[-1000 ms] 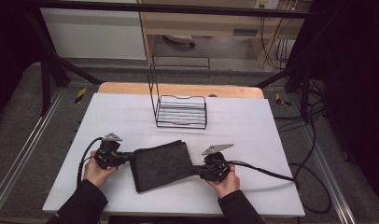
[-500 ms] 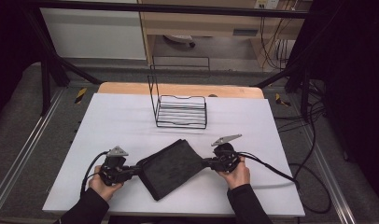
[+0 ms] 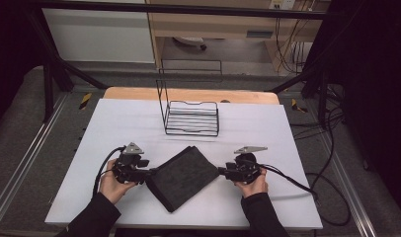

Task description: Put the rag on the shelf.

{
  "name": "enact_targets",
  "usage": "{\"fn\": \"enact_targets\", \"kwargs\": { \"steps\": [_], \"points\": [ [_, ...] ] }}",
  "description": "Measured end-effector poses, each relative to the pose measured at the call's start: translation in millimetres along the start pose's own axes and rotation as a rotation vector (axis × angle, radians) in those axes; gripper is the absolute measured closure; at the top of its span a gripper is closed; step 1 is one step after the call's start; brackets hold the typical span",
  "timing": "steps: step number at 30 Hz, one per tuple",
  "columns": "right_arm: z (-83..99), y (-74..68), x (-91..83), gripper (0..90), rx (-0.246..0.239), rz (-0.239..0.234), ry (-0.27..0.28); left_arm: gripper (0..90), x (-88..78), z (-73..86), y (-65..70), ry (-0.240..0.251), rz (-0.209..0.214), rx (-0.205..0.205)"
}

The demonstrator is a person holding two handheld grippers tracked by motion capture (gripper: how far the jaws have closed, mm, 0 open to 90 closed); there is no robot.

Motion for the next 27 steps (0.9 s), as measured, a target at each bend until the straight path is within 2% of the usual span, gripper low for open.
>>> {"fn": "enact_targets", "kwargs": {
  "steps": [2, 3, 4, 5, 8, 14, 17, 20, 22, 24, 25, 27],
  "points": [
    [5.8, -5.3, 5.3, 54.8, 0.018, -0.007, 0.014, 56.5, 6.9, 7.9, -2.8, -0.053, 0.000, 0.011],
    [5.8, -5.3, 5.3, 54.8, 0.018, -0.007, 0.014, 56.5, 9.2, 11.9, -3.5, -0.070, -0.002, 0.011],
    [5.5, -8.9, 10.7, 56.5, 0.048, -0.020, 0.031, 59.2, 10.0, 15.1, -3.9, -0.079, 0.004, 0.013],
    [5.5, -8.9, 10.7, 56.5, 0.048, -0.020, 0.031, 59.2, 10.1, 16.3, -3.4, -0.073, 0.016, 0.001],
    [5.9, -11.1, 20.3, 66.1, 0.074, 0.002, 0.030, 62.0, 10.0, 18.5, -4.0, -0.083, 0.031, -0.010],
    [10.2, -15.2, 27.3, 75.5, 0.102, -0.008, 0.034, 67.9, 9.7, 22.6, -3.0, -0.111, 0.072, -0.070],
    [8.3, -15.3, 26.4, 81.7, 0.104, -0.021, 0.035, 75.4, 7.2, 22.2, -0.8, -0.112, 0.065, -0.067],
    [2.8, -15.2, 22.5, 84.0, 0.110, -0.047, 0.032, 78.2, 3.8, 23.0, 4.8, -0.105, 0.066, -0.066],
    [-8.4, -15.2, 15.1, 84.8, 0.108, -0.080, 0.053, 78.9, -0.3, 24.7, 10.7, -0.095, 0.078, -0.070],
    [-11.5, -14.7, 13.6, 84.8, 0.092, -0.085, 0.050, 79.0, -4.5, 26.9, 19.4, -0.084, 0.101, -0.088],
    [-14.0, -14.6, 12.8, 84.8, 0.065, -0.079, 0.041, 79.0, -6.5, 28.0, 25.1, -0.078, 0.110, -0.089],
    [-19.6, -15.0, 13.9, 84.8, -0.006, -0.065, 0.026, 78.9, -10.4, 29.8, 35.4, -0.061, 0.099, -0.079]
  ]
}}
Point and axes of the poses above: each handheld gripper's, and its own axes: x roughly forward along the jaws, z roughly out of its underside, y roughly to its right, the point moved 10 cm from there along x, roughly forward along the jaws, and after that the axes turned 7 degrees about y, right-handed, at the moved point
